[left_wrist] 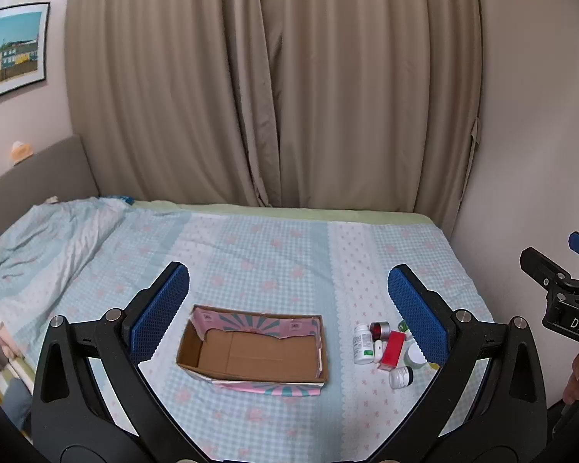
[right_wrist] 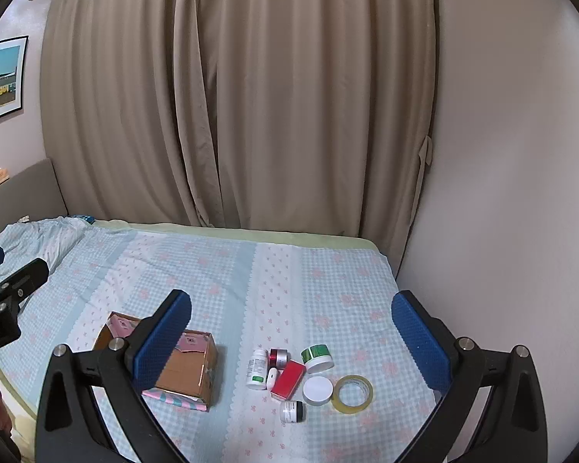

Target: Organize rigid objects

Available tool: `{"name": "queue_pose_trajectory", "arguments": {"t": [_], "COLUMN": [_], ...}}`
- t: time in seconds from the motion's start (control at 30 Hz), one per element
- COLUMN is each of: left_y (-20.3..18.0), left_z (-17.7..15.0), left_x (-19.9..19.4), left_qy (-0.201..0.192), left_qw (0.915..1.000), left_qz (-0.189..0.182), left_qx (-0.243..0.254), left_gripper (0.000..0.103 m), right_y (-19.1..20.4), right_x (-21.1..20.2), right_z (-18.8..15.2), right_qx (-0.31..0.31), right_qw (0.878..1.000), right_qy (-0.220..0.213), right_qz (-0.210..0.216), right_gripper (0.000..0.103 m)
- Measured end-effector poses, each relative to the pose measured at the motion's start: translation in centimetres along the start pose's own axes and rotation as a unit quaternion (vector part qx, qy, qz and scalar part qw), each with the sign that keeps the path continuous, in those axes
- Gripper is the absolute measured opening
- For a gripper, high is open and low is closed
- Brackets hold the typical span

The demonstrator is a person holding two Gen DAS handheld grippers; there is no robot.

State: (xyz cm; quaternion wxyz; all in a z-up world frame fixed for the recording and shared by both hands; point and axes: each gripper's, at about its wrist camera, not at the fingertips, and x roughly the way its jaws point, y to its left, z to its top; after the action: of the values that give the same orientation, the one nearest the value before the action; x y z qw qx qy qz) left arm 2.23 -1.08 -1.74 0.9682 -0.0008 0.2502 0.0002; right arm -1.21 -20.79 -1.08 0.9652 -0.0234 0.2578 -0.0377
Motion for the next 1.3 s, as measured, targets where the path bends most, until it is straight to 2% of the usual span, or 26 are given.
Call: {"name": "queue_pose_trajectory", "arguments": {"t": [0.4,0.63,0.73,0.87,0.97,1.13,1.3], "left_y": [-0.2,-3.3,-5.7,-8.9,-11.2,-13.8,-15.5], "left_z": [0.3,0.0,-0.9,-3.3,-5.7,-10.8,-15.3], "left_x": [1.5,5.7,8.8,13.6,18.0,25.6,32.8], "left_qy": [0.018,0.063,0.1,0.155,0.2,0.277,0.336], "left_qw": [0.9998,0.9977,0.9945,0.9866,0.9773,0.9559,0.9358], "left_qz": [-0.007,-0.024,-0.031,-0.045,-0.057,-0.083,-0.08], "left_qx": [-0.002,-0.001,0.005,0.025,0.04,0.049,0.07], "left_gripper": [0.102,0.102,0.102,0.102,0.102,0.102,0.102], "right_y": [0.1,-2.0,-4.0,-6.5,-8.2,-10.6,-12.1], "right_x": [0.5,2.1,3.8,7.3,10.2,15.3,19.6], "right_z": [0.1,-0.5,-1.6,-4.1,-6.6,-11.9,-16.2], "right_qx": [0.008,0.005,0.002,0.01,0.02,0.045,0.067], "right_qw": [1.0,0.999,0.998,0.996,0.993,0.983,0.975], "right_qy": [0.007,0.04,0.061,0.091,0.118,0.173,0.209], "right_qz": [0.002,0.001,-0.002,-0.003,-0.008,-0.032,-0.04], "right_gripper": [0.103,0.103,0.103,0.103,0.103,0.103,0.103]}}
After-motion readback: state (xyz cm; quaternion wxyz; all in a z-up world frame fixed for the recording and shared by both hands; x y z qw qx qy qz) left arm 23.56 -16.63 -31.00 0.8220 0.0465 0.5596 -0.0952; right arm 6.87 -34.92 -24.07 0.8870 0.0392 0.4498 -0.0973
